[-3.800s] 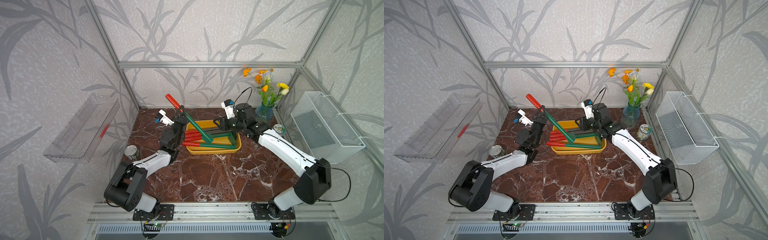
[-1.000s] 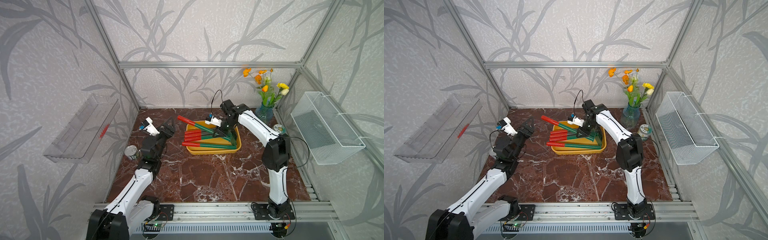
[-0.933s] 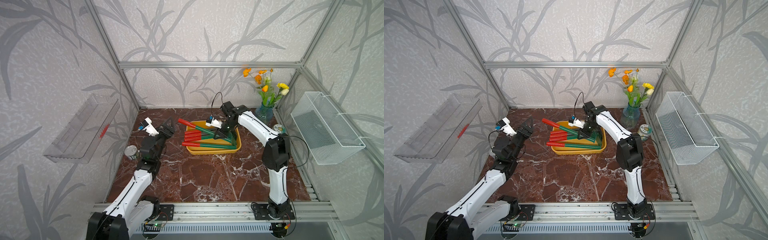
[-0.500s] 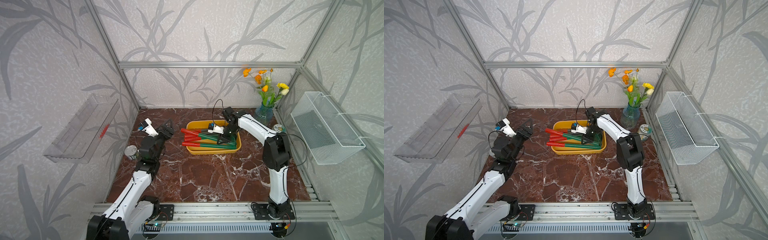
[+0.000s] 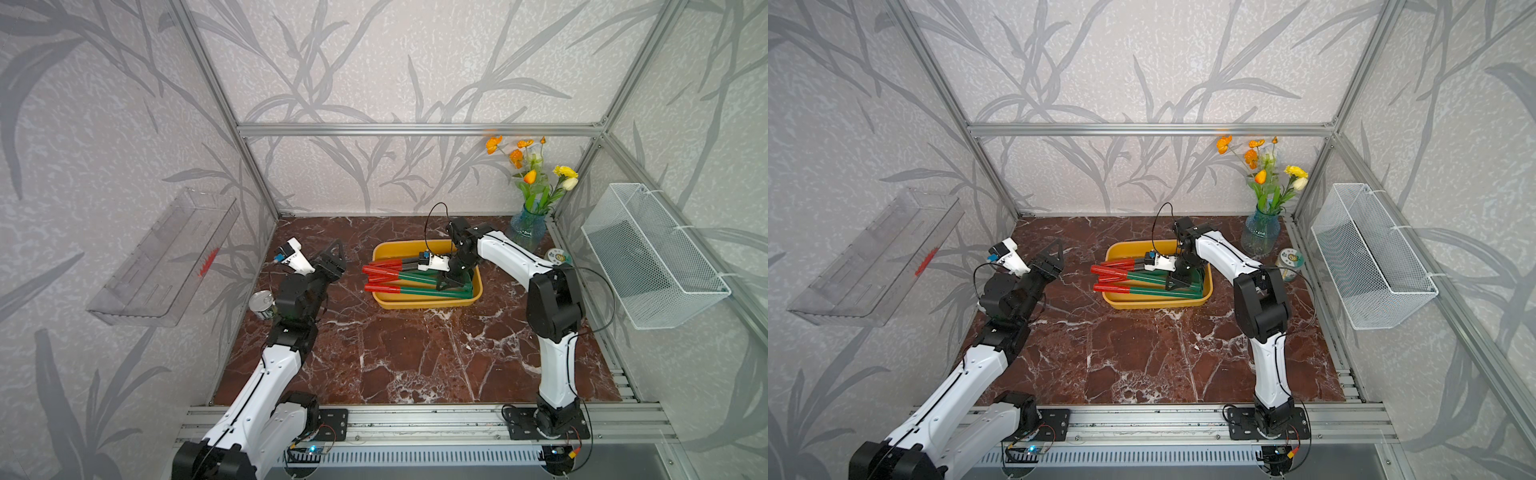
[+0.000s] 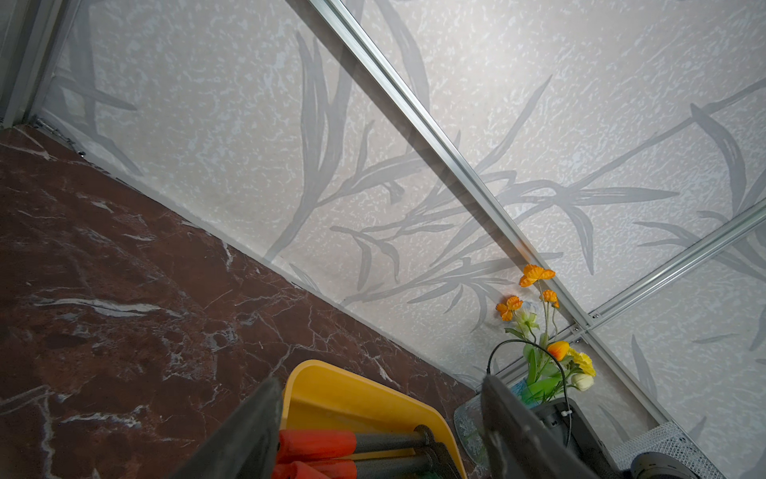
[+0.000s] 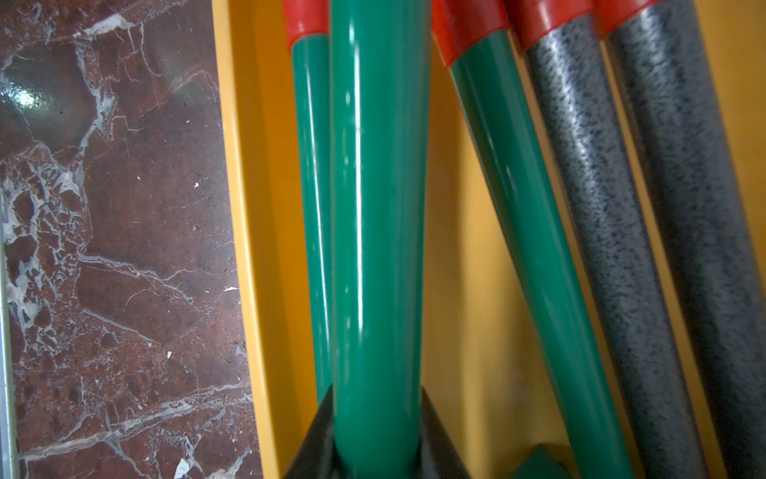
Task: Put the small hoe into the storage box
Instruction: Place the hoe in the storage box.
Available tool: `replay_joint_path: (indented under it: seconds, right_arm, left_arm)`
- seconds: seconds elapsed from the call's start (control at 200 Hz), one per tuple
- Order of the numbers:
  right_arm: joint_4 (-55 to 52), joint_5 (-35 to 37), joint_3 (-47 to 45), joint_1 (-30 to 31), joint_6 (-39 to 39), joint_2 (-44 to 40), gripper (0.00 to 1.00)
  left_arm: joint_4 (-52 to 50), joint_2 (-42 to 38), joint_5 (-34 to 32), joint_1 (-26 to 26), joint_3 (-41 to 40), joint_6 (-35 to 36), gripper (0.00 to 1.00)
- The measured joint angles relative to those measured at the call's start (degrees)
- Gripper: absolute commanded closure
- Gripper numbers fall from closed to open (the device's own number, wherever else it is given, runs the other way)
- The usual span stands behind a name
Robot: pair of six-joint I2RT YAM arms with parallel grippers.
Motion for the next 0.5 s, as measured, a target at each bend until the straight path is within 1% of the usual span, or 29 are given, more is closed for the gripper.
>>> replay_joint_path:
  seconds: [0.125, 0.185, 0.255, 0.34, 0.365, 0.505]
  right_arm:
    - [-0.17, 0.02, -0.02, -0.04, -0.72, 0.0, 1.0]
    - [-0.13, 0.04, -0.15, -0.04, -0.9, 0.0, 0.93]
    - [0.48, 0.28, -0.94, -0.04, -1.25, -0.26, 0.89]
    - [1.29, 0.48, -1.79, 0.0, -1.53, -0.66, 0.75]
    - [1.49, 0.5, -1.97, 0.02, -1.55, -0.72, 0.71]
    - [5.77, 1.01, -3.72, 0.48, -1.79, -1.73, 0.63]
  left_arm:
    - [-0.39, 0.0, 0.02, 0.0, 0.0, 0.26, 0.26]
    - [-0.48, 0.0, 0.02, 0.0, 0.0, 0.33, 0.26]
    - [-0.79, 0.0, 0.02, 0.0, 0.0, 0.39, 0.26]
    - [-1.05, 0.0, 0.04, 0.0, 0.0, 0.39, 0.26]
    - [-1.16, 0.0, 0.07, 0.0, 0.0, 0.39, 0.26]
    - [-1.4, -0.02, 0.26, 0.0, 0.0, 0.39, 0.25]
